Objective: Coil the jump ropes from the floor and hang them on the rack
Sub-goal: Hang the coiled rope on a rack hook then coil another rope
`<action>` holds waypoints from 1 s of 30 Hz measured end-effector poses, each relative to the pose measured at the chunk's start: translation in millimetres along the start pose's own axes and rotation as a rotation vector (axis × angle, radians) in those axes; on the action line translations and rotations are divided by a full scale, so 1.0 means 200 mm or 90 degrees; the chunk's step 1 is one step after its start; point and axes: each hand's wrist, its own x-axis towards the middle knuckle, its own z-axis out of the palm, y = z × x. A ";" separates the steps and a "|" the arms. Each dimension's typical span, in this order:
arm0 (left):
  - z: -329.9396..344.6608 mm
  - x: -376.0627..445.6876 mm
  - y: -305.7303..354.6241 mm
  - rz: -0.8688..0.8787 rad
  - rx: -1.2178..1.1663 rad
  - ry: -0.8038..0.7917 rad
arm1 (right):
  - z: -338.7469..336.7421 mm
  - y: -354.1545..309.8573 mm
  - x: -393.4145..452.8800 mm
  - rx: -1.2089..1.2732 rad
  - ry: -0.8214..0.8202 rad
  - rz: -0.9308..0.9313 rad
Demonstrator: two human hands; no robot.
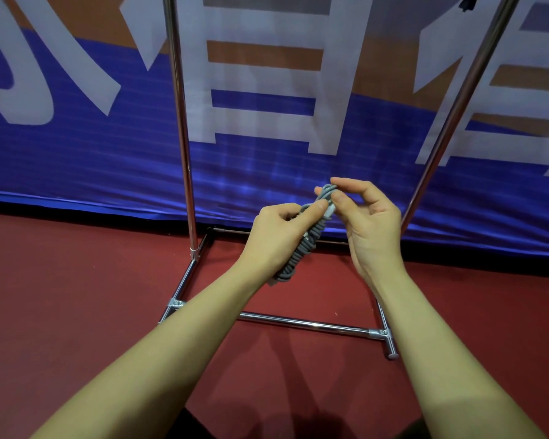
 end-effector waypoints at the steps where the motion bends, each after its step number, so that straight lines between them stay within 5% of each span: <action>1: 0.01 0.00 -0.01 -0.003 0.015 0.018 | 0.00 0.00 0.00 -0.002 0.008 0.000; 9: 0.00 0.02 -0.02 0.020 0.351 0.127 | -0.03 0.01 0.01 -0.101 0.032 0.017; 15: -0.06 0.03 -0.01 0.102 0.564 0.145 | -0.06 0.02 0.00 -0.190 -0.043 0.022; 30: -0.13 0.04 -0.05 0.200 0.704 0.104 | -0.04 0.04 0.00 -0.214 -0.111 0.101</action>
